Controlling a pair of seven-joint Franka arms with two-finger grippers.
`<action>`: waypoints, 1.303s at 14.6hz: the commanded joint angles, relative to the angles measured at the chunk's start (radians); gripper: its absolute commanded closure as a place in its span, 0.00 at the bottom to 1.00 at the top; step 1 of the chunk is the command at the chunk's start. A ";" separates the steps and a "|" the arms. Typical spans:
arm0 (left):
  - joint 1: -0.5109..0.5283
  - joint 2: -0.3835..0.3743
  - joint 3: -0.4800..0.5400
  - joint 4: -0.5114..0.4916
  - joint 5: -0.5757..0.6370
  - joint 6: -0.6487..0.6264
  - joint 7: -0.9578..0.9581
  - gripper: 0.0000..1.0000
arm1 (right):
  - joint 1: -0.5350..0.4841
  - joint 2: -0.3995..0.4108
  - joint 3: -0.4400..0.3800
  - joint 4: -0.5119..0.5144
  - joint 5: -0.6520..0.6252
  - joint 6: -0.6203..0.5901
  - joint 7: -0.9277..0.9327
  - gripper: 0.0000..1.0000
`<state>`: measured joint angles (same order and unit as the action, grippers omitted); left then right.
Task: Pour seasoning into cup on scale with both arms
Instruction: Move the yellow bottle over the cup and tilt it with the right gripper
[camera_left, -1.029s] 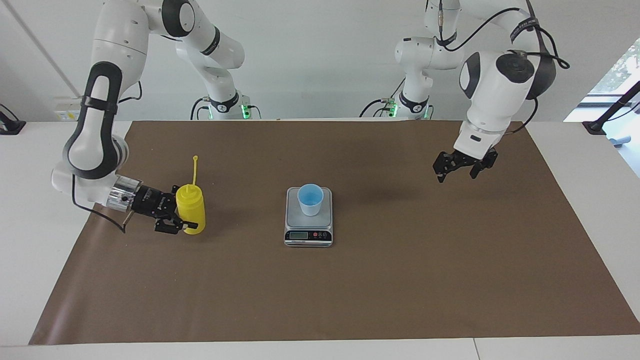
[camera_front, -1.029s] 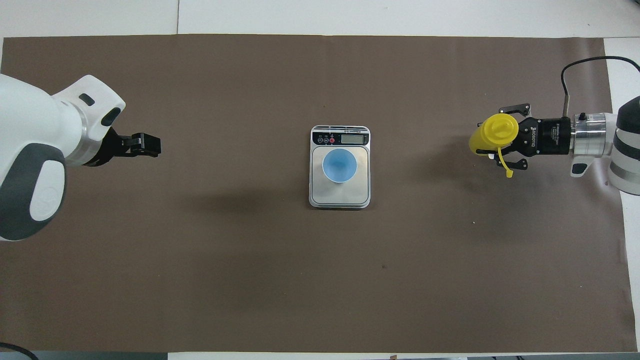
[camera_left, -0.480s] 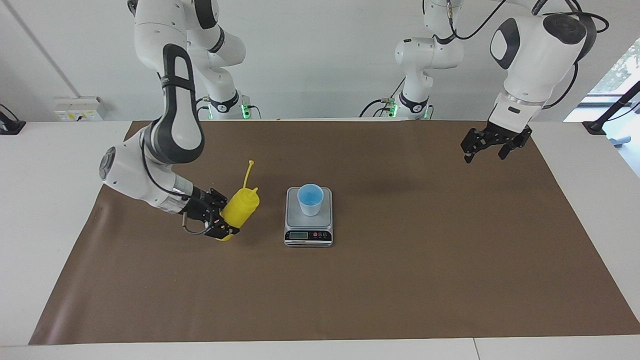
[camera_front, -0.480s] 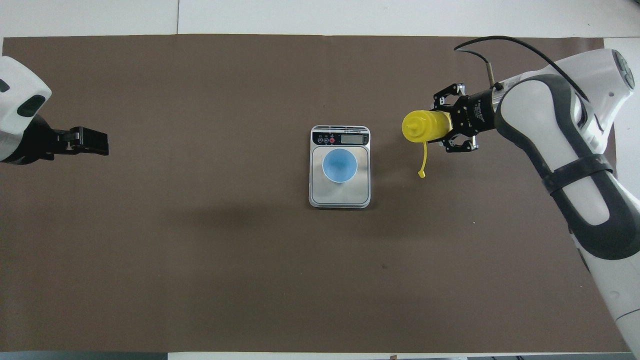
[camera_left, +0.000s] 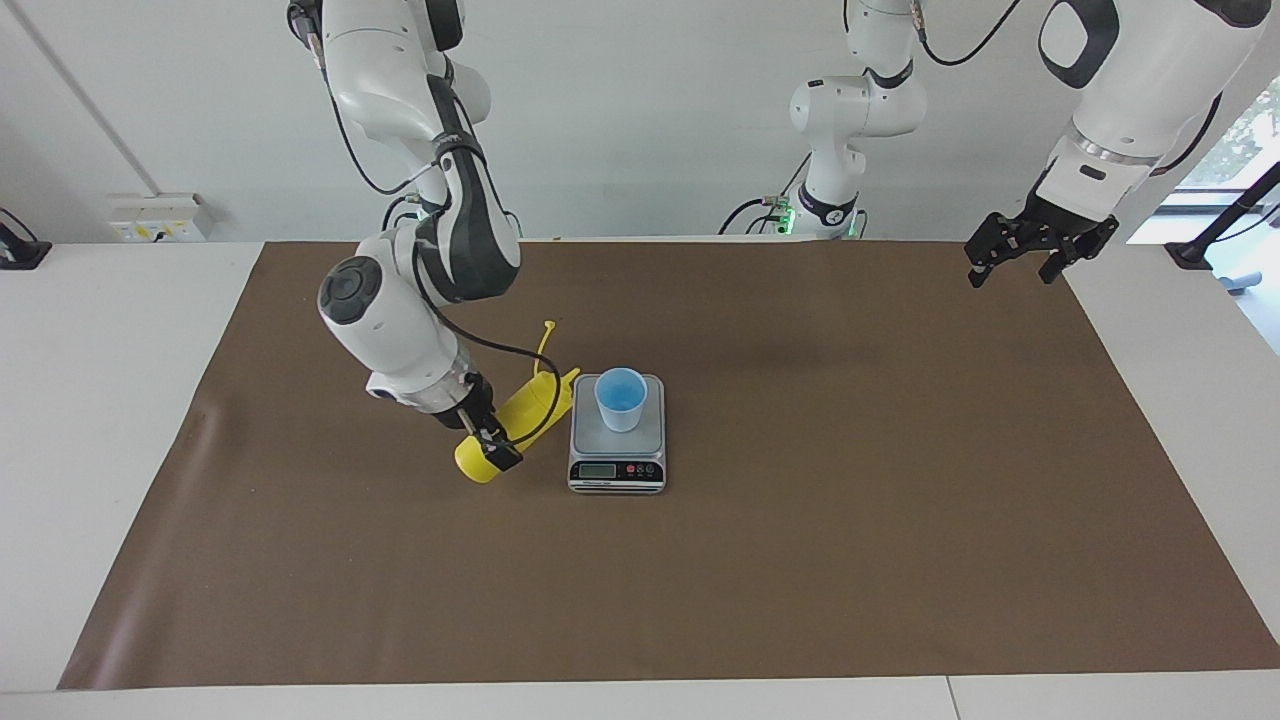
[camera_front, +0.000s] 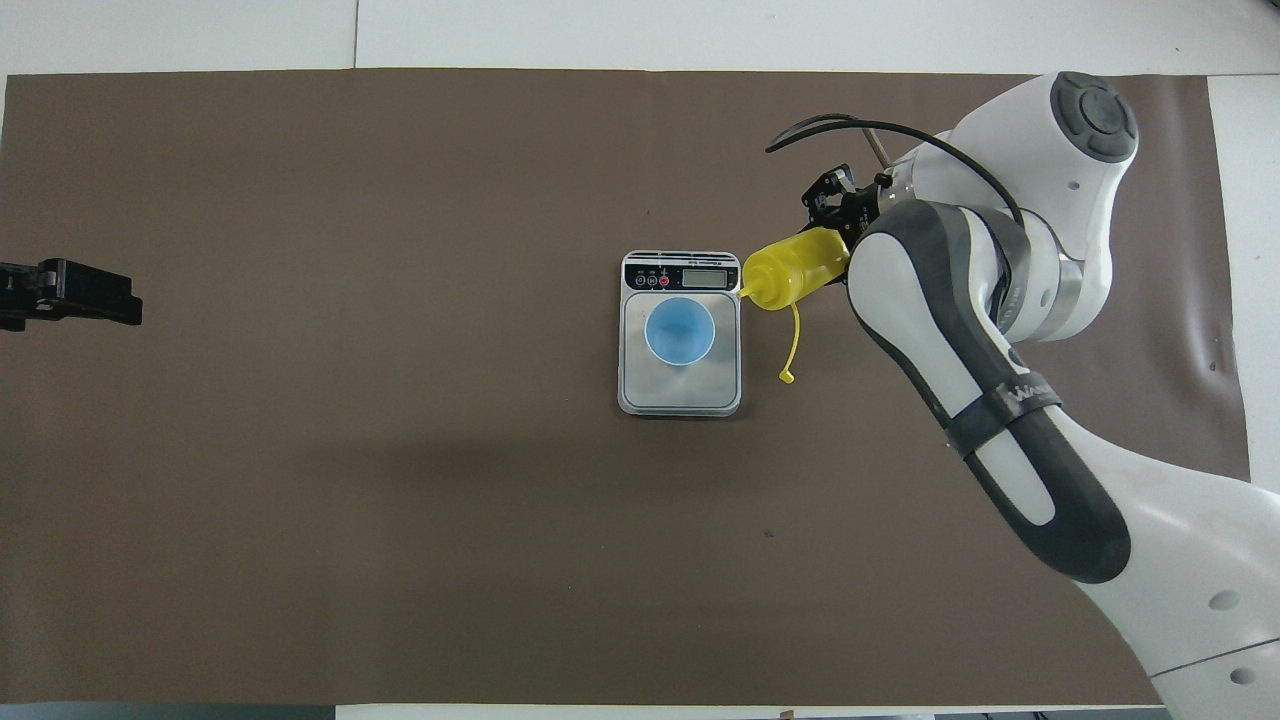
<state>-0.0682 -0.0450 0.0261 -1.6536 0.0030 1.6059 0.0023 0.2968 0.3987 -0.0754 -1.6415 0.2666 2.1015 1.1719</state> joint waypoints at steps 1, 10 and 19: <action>0.027 -0.002 -0.005 0.008 -0.018 -0.037 0.051 0.00 | 0.018 0.016 0.000 0.048 -0.139 0.023 0.112 1.00; 0.024 0.004 -0.014 0.027 -0.057 -0.012 0.036 0.00 | 0.131 0.019 0.002 0.048 -0.473 0.038 0.217 1.00; 0.018 0.013 -0.012 0.046 -0.052 -0.043 0.045 0.00 | 0.176 0.062 0.000 0.106 -0.688 0.045 0.400 1.00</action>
<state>-0.0575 -0.0386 0.0181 -1.6155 -0.0383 1.5726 0.0299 0.4703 0.4395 -0.0742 -1.5904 -0.3791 2.1530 1.5408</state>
